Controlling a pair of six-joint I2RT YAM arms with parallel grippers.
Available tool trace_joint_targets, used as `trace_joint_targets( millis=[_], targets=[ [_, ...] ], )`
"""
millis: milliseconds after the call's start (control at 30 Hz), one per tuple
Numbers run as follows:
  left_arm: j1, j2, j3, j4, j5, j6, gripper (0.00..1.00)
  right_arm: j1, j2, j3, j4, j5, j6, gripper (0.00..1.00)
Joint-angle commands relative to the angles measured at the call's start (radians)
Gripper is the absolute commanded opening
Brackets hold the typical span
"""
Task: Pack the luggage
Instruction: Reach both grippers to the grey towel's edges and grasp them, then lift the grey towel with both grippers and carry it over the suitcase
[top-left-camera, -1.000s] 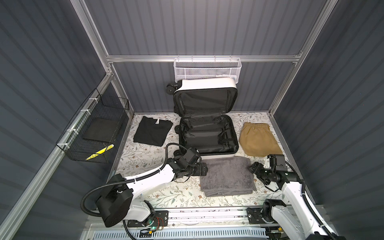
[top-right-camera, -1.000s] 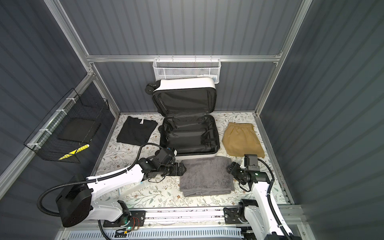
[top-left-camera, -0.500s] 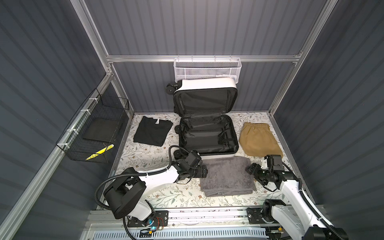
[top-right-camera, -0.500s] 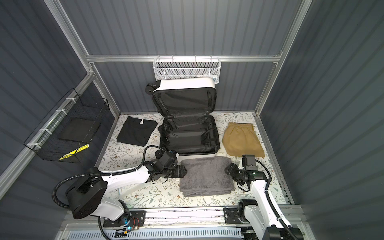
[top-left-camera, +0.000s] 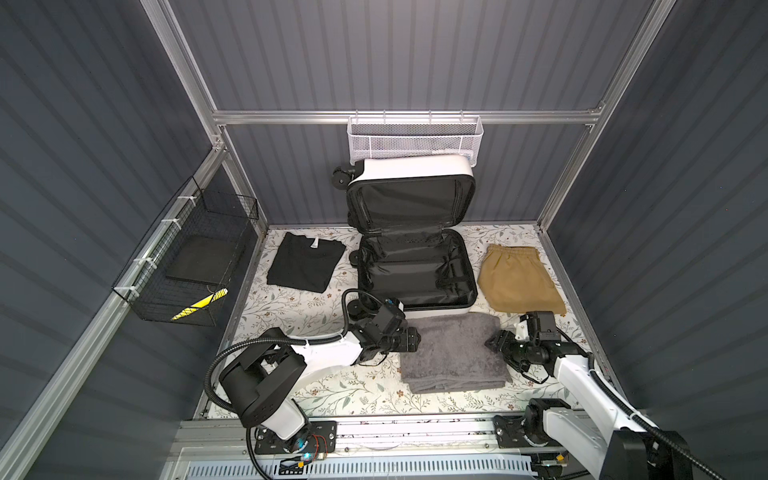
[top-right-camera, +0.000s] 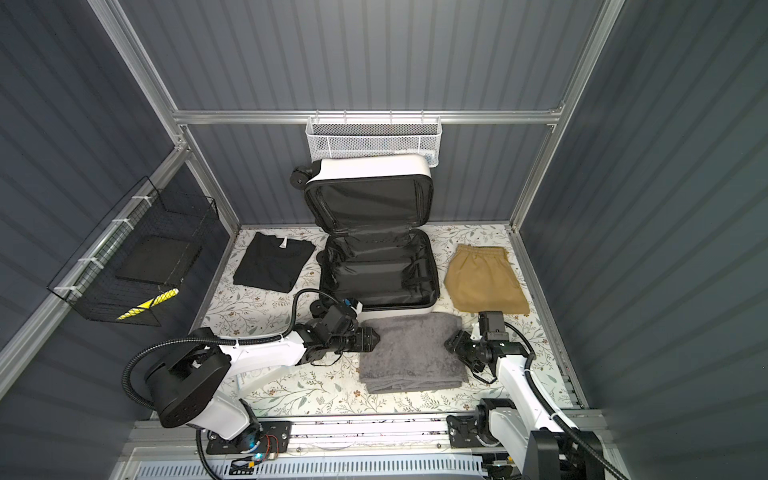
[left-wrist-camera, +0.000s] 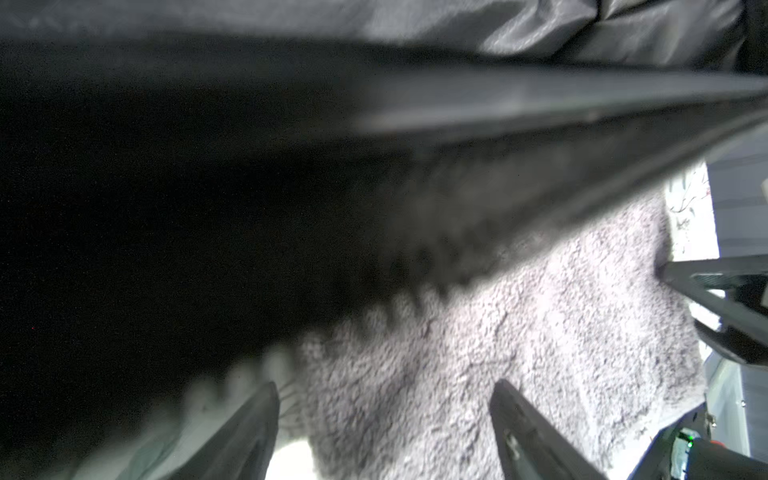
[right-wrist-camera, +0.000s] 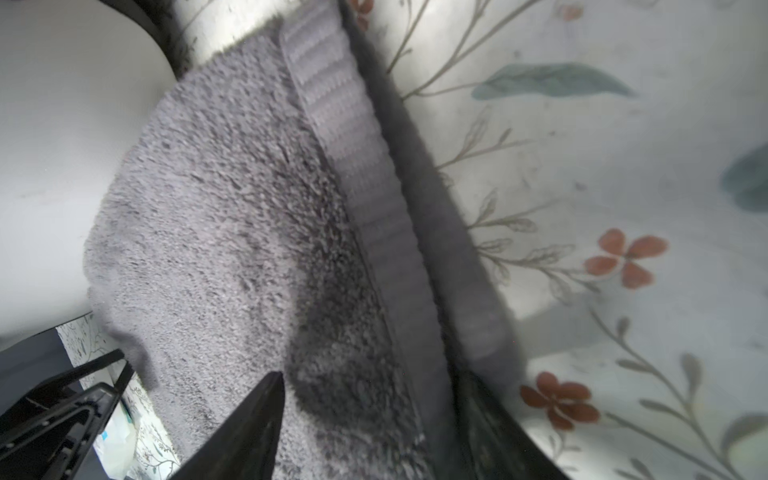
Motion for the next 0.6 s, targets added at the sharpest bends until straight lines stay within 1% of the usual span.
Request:
trace_joint_targets(
  millis=[0,100,200,267,333,367,433,467,500,533,567],
  targets=[
    [-0.007,0.044,-0.035,-0.007,0.059,-0.012,0.77,0.013,0.018,-0.022,0.033,-0.021,0.003,0.63],
    [-0.008,0.055,-0.038,0.008,0.069,-0.015,0.73,0.021,0.029,-0.032,0.053,-0.026,0.01,0.6],
    [-0.01,0.064,-0.04,0.023,0.076,-0.015,0.68,0.026,0.031,-0.04,0.061,-0.037,0.014,0.52],
    [-0.012,0.068,-0.042,0.034,0.082,-0.018,0.63,0.026,0.025,-0.046,0.06,-0.048,0.019,0.46],
    [-0.012,0.07,-0.047,0.053,0.095,-0.023,0.57,0.028,0.015,-0.054,0.096,-0.065,0.023,0.33],
    [-0.013,0.072,-0.047,0.061,0.103,-0.023,0.51,0.028,0.01,-0.057,0.098,-0.073,0.027,0.24],
    [-0.014,0.072,-0.044,0.069,0.121,-0.024,0.37,0.029,-0.006,-0.061,0.103,-0.093,0.03,0.11],
    [-0.014,0.069,-0.041,0.066,0.129,-0.024,0.25,0.029,-0.018,-0.062,0.102,-0.103,0.033,0.05],
    [-0.016,0.064,-0.033,0.059,0.138,-0.024,0.14,0.029,-0.031,-0.062,0.1,-0.112,0.035,0.0],
    [-0.02,0.056,-0.027,0.052,0.145,-0.024,0.02,0.029,-0.046,-0.059,0.096,-0.12,0.039,0.0],
    [-0.025,0.043,-0.018,0.037,0.147,-0.025,0.0,0.029,-0.067,-0.058,0.085,-0.125,0.047,0.0]
  ],
)
